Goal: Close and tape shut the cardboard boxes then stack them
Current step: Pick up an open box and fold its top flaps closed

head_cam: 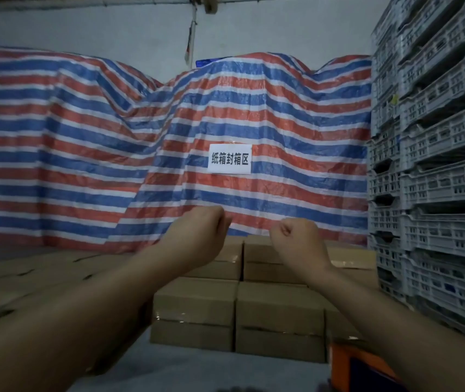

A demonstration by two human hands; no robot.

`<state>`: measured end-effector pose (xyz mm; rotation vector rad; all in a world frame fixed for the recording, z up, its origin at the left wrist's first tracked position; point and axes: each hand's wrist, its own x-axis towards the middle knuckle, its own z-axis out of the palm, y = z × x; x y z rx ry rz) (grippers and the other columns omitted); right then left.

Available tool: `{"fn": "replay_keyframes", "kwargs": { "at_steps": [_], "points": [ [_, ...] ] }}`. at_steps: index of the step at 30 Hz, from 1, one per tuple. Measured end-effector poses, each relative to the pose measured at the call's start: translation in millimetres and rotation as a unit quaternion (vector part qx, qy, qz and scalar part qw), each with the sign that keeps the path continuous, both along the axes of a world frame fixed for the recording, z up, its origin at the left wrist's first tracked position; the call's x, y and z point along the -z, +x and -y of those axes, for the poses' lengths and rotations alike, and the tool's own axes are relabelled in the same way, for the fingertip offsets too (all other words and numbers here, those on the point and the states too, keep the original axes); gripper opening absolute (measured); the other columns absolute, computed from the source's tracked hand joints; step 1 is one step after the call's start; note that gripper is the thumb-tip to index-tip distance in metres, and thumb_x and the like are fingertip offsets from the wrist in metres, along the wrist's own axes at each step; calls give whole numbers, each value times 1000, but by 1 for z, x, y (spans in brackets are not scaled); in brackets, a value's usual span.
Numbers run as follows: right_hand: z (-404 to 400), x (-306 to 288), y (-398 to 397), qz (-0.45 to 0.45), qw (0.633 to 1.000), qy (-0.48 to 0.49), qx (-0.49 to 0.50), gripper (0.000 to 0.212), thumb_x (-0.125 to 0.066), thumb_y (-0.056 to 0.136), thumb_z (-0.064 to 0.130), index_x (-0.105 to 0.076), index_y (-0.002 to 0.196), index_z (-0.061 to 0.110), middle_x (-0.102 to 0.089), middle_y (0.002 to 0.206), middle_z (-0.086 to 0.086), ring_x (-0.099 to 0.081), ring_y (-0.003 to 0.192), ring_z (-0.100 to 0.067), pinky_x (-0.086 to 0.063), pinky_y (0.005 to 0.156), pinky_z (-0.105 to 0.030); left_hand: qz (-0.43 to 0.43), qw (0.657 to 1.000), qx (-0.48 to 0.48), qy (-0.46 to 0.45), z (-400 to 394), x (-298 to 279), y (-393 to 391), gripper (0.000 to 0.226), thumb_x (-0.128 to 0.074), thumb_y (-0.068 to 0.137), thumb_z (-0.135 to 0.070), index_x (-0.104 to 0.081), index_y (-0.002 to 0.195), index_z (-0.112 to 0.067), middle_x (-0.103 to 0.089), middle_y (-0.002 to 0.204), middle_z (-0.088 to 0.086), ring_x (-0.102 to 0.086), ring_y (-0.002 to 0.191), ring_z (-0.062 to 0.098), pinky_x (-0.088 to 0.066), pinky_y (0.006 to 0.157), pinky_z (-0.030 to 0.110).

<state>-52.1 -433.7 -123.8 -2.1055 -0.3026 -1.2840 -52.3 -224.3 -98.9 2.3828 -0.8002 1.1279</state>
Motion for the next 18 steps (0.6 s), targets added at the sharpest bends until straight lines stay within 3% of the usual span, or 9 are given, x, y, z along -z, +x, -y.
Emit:
{"fn": "replay_keyframes", "kwargs": {
  "at_steps": [4,7,10,13,16,18],
  "points": [
    [-47,5,-1,-30,998,-29,-50,46,-54,94,18,-44,49,16,-39,45,5,-37,42,-7,-35,49,-31,-9,999,-45,-11,-68,7,-11,43,-35,103,-44,-54,70,-25,-55,59,-2,-54,53,7,-45,55,23],
    [-80,3,1,-37,995,-37,-81,48,-55,95,16,-43,49,17,-38,44,4,-37,43,-8,-34,50,-32,-44,995,-64,-59,-108,9,-15,42,-36,101,-49,-47,64,-33,-52,52,0,-51,43,7,-46,49,27],
    [-108,9,4,-32,992,-44,-111,53,-55,96,12,-38,46,22,-36,38,9,-37,39,-7,-30,42,-17,-61,990,-102,-74,-138,14,-14,38,-42,100,-48,-51,65,-38,-60,58,-1,-59,50,7,-49,51,24],
    [-129,18,8,-32,988,-55,-143,56,-54,98,13,-45,44,23,-42,38,10,-41,38,-5,-37,42,-14,-32,990,-132,-44,-163,21,-11,29,-52,98,-38,-61,71,-30,-63,65,-9,-61,57,1,-46,56,16],
    [-136,20,13,-15,985,-85,-151,57,-54,98,14,-49,43,29,-43,39,12,-42,38,-4,-37,43,-13,-13,992,-123,-30,-185,28,-11,15,-55,97,-26,-61,84,-30,-63,84,-13,-62,75,4,-51,67,21],
    [-136,18,15,15,985,-112,-133,56,-55,97,16,-45,44,27,-44,41,12,-42,39,-5,-37,45,-13,-16,989,-144,-27,-202,34,-10,19,-49,100,-31,-62,87,-25,-64,83,-9,-61,74,7,-55,73,31]
  ]
}}
